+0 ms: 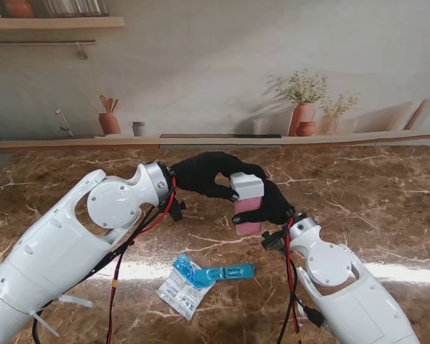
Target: Fill the seasoning bottle
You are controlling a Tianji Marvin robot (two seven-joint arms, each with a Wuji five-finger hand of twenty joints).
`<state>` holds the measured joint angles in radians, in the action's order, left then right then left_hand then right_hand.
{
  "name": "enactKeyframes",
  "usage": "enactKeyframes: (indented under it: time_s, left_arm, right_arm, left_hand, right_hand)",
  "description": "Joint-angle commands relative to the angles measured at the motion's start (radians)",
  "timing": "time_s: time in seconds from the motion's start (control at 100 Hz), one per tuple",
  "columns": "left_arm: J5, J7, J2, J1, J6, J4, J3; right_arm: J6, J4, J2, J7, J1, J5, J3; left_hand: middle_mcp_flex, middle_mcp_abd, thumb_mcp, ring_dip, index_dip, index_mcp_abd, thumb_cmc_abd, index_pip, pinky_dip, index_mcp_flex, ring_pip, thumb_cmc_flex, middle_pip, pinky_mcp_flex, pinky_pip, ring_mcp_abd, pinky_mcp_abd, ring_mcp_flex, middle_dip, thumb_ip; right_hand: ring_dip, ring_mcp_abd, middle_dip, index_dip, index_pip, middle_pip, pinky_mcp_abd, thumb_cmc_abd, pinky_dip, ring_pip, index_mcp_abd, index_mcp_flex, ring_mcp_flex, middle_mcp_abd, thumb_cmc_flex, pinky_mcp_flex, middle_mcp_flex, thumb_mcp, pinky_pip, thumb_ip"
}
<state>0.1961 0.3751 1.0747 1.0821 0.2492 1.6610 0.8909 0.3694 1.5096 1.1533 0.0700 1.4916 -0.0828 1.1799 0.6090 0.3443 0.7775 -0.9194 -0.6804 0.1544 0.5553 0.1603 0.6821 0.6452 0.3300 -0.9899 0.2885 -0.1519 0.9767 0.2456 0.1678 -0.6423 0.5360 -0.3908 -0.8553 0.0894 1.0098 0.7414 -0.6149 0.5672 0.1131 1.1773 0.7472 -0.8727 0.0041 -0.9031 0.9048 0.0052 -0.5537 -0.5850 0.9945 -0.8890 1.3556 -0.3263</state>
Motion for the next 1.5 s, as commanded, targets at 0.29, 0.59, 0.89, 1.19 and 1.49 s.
enactKeyframes:
  time_s: [0.29, 0.59, 0.89, 1.19, 1.49]
  left_arm:
    - [0.036, -0.064, 0.013, 0.075, 0.014, 0.015, 0.039]
    - [0.091, -0.201, 0.038, 0.177, -0.043, 0.001, 0.103]
    - [0.176, -0.324, 0.055, 0.266, -0.092, -0.073, 0.147]
    - [0.271, -0.384, 0.052, 0.37, -0.15, -0.069, 0.205]
    - [0.281, -0.388, 0.05, 0.409, -0.194, -0.064, 0.233]
  right_arm:
    - [0.024, -0.018, 0.014, -0.052, -0.02, 0.055, -0.009]
    - [0.057, -0.088, 0.054, -0.236, -0.042, 0.151, -0.014]
    - [0.079, -0.248, 0.085, -0.317, -0.107, 0.164, -0.023]
    - [0.14, -0.508, 0.133, -0.402, -0.23, 0.167, -0.065]
    - [0.236, -0.815, 0.203, -0.367, -0.368, 0.058, -0.119]
  left_hand:
    - [-0.207, -0.357, 0.085, 0.417, 0.352, -0.062, -0.03, -0.594, -0.047, -0.254, -0.158, 0.359, 0.004, 0.197, -0.334, -0.203, -0.169, 0.308, -0.182, 0.285]
    - [-0.276, -0.342, -0.306, 0.475, 0.407, -0.117, -0.146, -0.478, -0.103, -0.235, -0.196, 0.453, -0.038, 0.19, -0.513, -0.199, -0.184, 0.381, -0.249, 0.318]
    - [-0.25, -0.332, -0.4, 0.476, 0.407, -0.162, -0.171, -0.467, -0.121, -0.193, -0.183, 0.451, -0.035, 0.189, -0.405, -0.191, -0.176, 0.361, -0.261, 0.331]
    - [-0.255, -0.33, -0.451, 0.482, 0.409, -0.159, -0.21, -0.454, -0.15, -0.181, -0.187, 0.422, -0.042, 0.189, -0.428, -0.193, -0.17, 0.373, -0.265, 0.335]
    - [-0.256, -0.327, -0.46, 0.484, 0.408, -0.161, -0.216, -0.452, -0.15, -0.174, -0.189, 0.41, -0.043, 0.193, -0.428, -0.197, -0.176, 0.378, -0.266, 0.337]
  right_hand:
    - [-0.022, -0.082, -0.001, -0.023, -0.199, 0.044, -0.012, -0.345, 0.029, 0.009, -0.248, -0.124, 0.053, -0.145, -0.286, 0.048, 0.075, -0.407, -0.127, 0.064]
    - [0.013, -0.104, -0.041, -0.042, -0.215, -0.004, 0.01, -0.252, 0.03, 0.164, -0.305, -0.076, 0.032, -0.171, -0.212, 0.124, 0.086, -0.423, -0.241, 0.056]
    - [0.04, -0.128, -0.078, -0.06, -0.202, -0.05, 0.002, -0.217, 0.015, 0.216, -0.306, 0.001, 0.013, -0.174, -0.19, 0.144, 0.049, -0.359, -0.291, 0.04]
    - [0.042, -0.15, -0.108, -0.012, -0.116, -0.046, -0.006, -0.185, 0.016, 0.197, -0.263, 0.085, -0.032, -0.173, -0.163, 0.16, -0.045, -0.366, -0.31, 0.039]
    - [0.055, -0.159, -0.183, 0.064, -0.036, 0.003, -0.008, -0.175, 0.022, 0.182, -0.23, 0.156, -0.055, -0.17, -0.139, 0.169, -0.135, -0.38, -0.315, 0.076]
